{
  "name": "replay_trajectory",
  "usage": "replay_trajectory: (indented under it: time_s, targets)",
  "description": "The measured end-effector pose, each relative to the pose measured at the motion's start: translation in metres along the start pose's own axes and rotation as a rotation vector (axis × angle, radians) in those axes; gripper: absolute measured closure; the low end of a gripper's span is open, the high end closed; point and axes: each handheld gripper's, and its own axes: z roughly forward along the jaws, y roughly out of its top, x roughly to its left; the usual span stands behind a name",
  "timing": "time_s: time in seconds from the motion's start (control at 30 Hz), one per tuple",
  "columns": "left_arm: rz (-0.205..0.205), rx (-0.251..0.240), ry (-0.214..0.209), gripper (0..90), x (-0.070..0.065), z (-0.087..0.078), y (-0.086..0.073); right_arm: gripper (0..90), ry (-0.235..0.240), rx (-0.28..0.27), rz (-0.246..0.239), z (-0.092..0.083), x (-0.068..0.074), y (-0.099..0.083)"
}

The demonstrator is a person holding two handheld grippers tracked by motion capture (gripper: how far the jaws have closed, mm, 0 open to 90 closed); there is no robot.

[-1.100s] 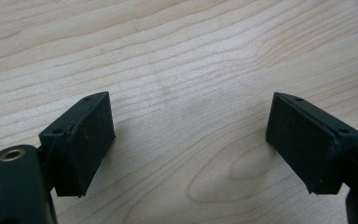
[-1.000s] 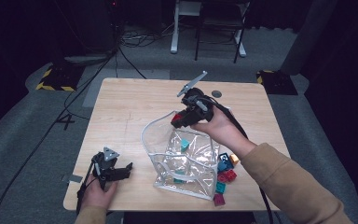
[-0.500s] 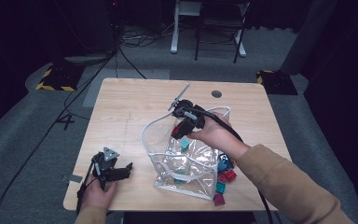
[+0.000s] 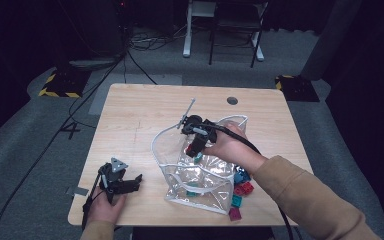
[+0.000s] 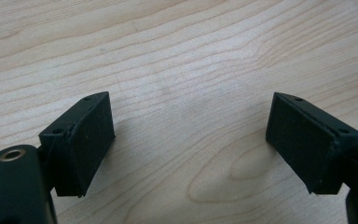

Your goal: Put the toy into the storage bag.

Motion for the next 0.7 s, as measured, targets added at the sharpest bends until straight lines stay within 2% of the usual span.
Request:
replay_trajectory:
  time_s: [0.27,0.33,0.37,0.43,0.6,0.7]
  targets:
    - [0.0,0.0,0.0,15.6,0.0,0.0,0.0,58.2,0.002,0.021,-0.028,0.002,0.003,-0.003]
    - [0.0,0.0,0.0,15.6,0.0,0.0,0.0,54.3,0.008,0.015,-0.035,0.001,0.003,-0.004]
    - [0.0,0.0,0.0,15.6,0.0,0.0,0.0,49.9,0.005,-0.002,-0.032,0.0,0.003,-0.004]
    - [0.0,0.0,0.0,15.7,0.0,0.0,0.0,46.8,0.014,-0.026,-0.013,-0.002,0.003,-0.006]
    - [0.001,0.0,-0.002,15.6,0.0,0.0,0.0,46.0,0.02,-0.085,0.007,-0.011,0.003,-0.013]
    - [0.001,0.0,-0.002,15.6,0.0,0.0,0.0,46.0,0.024,-0.15,0.016,-0.022,0.004,-0.02]
